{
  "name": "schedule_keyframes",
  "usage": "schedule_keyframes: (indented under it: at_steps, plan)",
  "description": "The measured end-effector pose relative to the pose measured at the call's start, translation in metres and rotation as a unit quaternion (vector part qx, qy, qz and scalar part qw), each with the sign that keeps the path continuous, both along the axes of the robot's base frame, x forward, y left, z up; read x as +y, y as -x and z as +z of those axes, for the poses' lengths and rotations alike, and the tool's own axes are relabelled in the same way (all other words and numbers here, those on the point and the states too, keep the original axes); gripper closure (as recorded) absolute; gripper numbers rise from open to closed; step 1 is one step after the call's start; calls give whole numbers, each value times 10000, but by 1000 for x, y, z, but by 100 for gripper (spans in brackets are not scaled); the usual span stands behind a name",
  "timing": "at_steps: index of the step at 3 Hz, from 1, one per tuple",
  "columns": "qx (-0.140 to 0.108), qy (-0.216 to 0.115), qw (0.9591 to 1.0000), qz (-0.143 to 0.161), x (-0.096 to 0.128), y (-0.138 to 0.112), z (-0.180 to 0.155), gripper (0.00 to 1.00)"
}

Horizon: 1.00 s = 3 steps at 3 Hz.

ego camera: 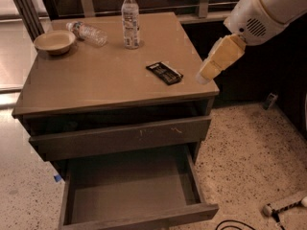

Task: Place rxbar chocolate into middle drawer

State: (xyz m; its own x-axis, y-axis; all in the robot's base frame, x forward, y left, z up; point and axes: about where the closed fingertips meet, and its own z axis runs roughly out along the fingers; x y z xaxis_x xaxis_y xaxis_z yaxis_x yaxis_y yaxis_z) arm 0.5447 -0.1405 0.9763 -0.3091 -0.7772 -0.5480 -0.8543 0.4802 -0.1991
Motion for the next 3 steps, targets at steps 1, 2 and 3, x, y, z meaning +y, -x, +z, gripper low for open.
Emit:
schedule_keyframes:
  at_steps: [1,2,3]
  plan:
    - [-314,-425,9986,-25,37,-30,-11,0]
    - [-545,-503,9972,-88,39,-40,-2,0]
    - [-554,-445,9974,-120,40,-39,-6,0]
